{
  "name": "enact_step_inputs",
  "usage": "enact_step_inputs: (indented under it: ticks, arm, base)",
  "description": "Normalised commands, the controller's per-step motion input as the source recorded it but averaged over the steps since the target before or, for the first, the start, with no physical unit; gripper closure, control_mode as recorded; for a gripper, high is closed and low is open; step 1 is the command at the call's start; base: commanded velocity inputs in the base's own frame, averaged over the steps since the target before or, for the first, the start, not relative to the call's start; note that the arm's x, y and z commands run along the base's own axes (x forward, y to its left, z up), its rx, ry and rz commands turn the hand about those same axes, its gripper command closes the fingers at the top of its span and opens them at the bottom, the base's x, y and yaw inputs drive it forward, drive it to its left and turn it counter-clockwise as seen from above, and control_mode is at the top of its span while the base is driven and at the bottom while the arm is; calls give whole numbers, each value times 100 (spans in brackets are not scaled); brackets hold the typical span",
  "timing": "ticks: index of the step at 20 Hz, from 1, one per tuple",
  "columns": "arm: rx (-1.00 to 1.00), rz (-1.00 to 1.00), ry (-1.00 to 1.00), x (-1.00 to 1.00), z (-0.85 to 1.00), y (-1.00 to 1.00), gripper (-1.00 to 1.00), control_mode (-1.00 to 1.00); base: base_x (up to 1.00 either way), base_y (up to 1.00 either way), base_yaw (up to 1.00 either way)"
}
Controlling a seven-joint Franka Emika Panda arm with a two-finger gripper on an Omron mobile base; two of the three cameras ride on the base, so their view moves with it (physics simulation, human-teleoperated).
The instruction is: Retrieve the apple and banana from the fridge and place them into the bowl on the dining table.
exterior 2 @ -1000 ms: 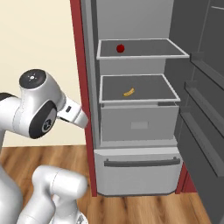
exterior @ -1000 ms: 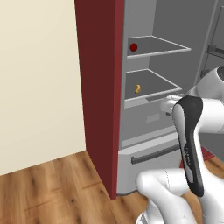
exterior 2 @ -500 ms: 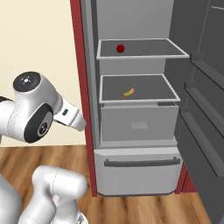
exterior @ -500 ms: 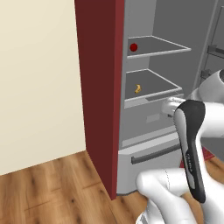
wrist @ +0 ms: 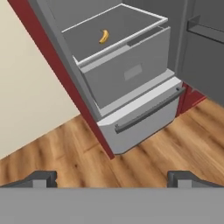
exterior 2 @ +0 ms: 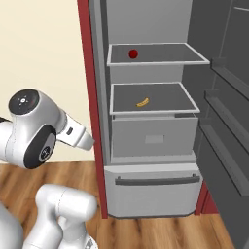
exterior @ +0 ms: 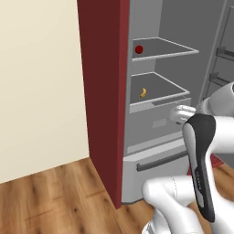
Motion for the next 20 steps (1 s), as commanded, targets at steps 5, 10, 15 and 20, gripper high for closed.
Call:
enact_step_inputs:
  ticks: [5, 10, 15, 20]
  arm:
    - [0, 0, 0, 0, 0, 0, -100, 100]
    - [0, 0, 0, 0, 0, 0, -100, 100]
    - [0, 0, 0, 0, 0, 0, -100, 100]
    - [0, 0, 0, 0, 0, 0, -100, 100]
  base:
    - [3, -40, 0]
    - [12, -74, 0]
    - [25, -59, 4]
    - [53, -21, 11]
